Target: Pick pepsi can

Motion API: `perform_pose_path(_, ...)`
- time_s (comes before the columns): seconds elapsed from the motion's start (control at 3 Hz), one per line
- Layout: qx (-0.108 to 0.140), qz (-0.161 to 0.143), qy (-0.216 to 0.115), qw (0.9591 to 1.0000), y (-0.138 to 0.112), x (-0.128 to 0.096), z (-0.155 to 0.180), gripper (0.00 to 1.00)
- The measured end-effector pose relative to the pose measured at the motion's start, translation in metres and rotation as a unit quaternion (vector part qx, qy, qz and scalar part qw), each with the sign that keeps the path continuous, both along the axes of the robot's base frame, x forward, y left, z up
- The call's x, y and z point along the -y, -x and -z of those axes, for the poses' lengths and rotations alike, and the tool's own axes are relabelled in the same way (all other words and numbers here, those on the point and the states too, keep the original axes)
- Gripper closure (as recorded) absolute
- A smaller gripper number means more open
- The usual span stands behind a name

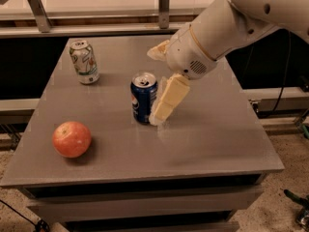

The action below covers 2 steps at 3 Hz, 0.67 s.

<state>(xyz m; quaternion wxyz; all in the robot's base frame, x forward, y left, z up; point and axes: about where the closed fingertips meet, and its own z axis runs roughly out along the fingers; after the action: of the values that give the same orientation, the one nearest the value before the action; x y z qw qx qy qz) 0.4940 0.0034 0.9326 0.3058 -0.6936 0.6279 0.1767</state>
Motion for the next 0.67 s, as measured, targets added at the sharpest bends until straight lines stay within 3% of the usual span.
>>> perform_pose_path(0.33,-0.011,0.008,-0.014,0.9998,-0.016,0.003,0.013,0.00)
perform_pose_path(0.67,-0.022,0.024,-0.033,0.9989,-0.027,0.000,0.022,0.18)
